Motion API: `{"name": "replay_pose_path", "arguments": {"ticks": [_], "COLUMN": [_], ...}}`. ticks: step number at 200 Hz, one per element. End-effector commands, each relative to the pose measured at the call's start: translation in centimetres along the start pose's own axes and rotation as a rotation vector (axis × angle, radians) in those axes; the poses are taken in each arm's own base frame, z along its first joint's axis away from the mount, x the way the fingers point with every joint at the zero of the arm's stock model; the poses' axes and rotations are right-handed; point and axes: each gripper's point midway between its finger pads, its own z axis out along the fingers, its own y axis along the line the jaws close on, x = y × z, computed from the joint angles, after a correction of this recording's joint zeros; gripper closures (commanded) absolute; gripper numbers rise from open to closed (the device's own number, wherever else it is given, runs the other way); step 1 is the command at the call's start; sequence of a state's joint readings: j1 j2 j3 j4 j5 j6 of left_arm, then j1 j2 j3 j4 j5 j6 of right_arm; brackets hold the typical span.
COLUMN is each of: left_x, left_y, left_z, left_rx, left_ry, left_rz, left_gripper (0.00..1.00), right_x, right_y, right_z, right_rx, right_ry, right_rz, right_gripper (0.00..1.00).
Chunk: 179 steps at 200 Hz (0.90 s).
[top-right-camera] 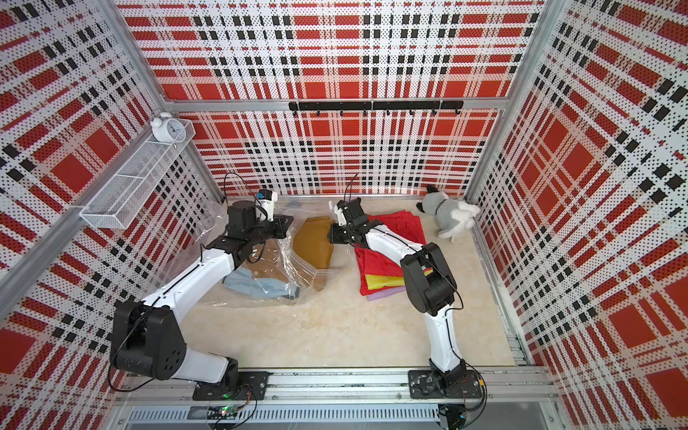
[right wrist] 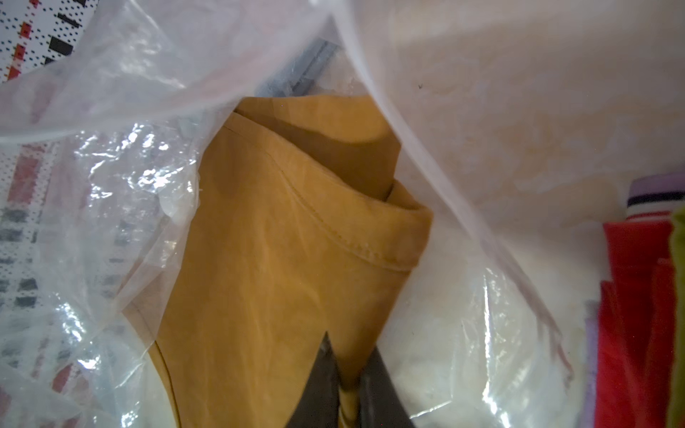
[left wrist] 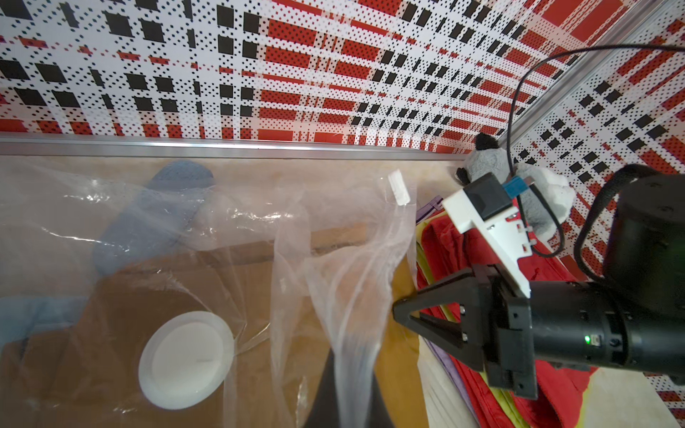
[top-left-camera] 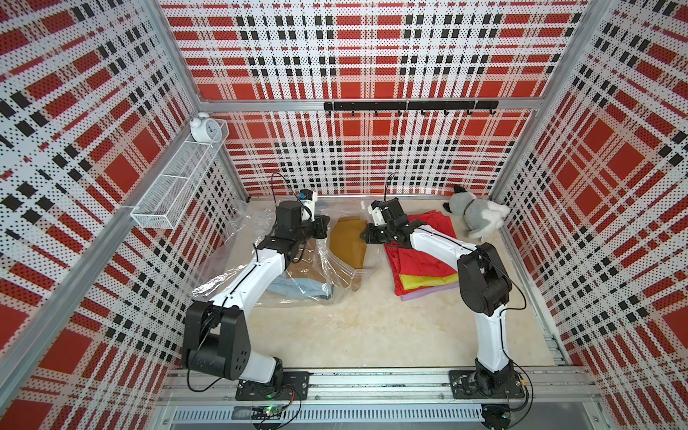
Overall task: Take the trousers out of the vacuum bag
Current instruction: Take out the trousers from the vacuum bag.
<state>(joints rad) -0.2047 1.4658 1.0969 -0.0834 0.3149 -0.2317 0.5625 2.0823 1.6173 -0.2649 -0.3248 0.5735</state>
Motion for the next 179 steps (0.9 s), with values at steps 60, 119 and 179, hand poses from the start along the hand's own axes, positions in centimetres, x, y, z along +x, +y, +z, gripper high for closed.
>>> {"name": "replay_pose_path", "arguments": {"ticks": [60,119,179], "left_x": [-0.8,-0.9,-0.7], "left_y": [-0.9,-0.9,-0.9], "left_z": [0.3,0.3,0.5], "left_rx": [0.022,0.022,0.021], "left_ry": [-0.009,-0.01,-0.006], "left_rz": [0.042,0.043,0.041], "left_gripper": [1.0,1.0,1.0], "right_x": [-0.2,3.6,5.6], "right_y": [-1.2,-3.1,-0.4], "right_z": [0.1,0.3,2.5], "right_rx": [0.056,0.12,-0.065], "right_ry": [-0.043,0.007,0.043], "right_rz": [0.076,0.145,0.185], "right_gripper": [0.41,0.35,0.25]}}
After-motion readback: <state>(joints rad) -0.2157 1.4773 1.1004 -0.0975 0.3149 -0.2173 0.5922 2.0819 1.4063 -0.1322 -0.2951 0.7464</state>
